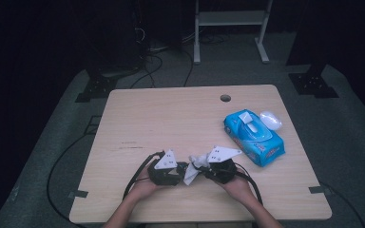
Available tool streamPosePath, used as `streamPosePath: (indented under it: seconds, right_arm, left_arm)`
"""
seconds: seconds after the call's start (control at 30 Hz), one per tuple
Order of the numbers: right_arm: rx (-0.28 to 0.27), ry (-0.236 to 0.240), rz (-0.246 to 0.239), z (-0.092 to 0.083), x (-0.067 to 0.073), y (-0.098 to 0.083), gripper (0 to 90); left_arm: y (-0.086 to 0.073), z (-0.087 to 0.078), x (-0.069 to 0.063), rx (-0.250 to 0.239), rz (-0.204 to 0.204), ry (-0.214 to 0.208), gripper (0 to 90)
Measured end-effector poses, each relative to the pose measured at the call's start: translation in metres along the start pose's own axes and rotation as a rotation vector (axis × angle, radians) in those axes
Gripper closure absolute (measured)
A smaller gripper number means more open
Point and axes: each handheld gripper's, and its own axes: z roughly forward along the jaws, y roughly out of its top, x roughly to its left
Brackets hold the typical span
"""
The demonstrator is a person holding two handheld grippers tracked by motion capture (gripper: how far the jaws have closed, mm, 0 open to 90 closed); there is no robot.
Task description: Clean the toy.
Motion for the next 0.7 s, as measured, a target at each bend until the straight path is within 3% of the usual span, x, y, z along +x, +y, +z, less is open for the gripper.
streamPosePath:
  seconds: [0.03, 0.13, 0.37, 0.5, 0.67, 0.7]
  right_arm:
    - [0.006, -0.033, 0.016, -0.005, -0.007, -0.003, 81.0]
    - [0.006, -0.039, 0.042, -0.006, -0.009, -0.004, 81.1]
    - [-0.022, 0.05, 0.028, 0.018, 0.014, 0.009, 80.9]
    - [-0.025, 0.069, 0.038, 0.023, 0.017, 0.01, 80.9]
    - [-0.006, 0.007, 0.025, 0.016, 0.01, 0.009, 80.9]
    - [-0.011, 0.006, 0.05, 0.015, 0.006, 0.008, 81.1]
  left_arm:
    - [0.0, 0.0, 0.0, 0.0, -0.002, 0.0, 58.0]
    - [0.0, 0.001, 0.0, -0.003, -0.005, 0.0, 57.9]
    - [0.001, 0.002, -0.001, -0.004, -0.002, 0.002, 57.9]
    - [0.001, 0.002, -0.001, -0.004, -0.001, 0.0, 57.9]
    - [0.002, 0.001, 0.0, 0.001, 0.0, -0.003, 58.0]
    - [0.003, 0.002, -0.001, 0.0, -0.005, -0.002, 58.0]
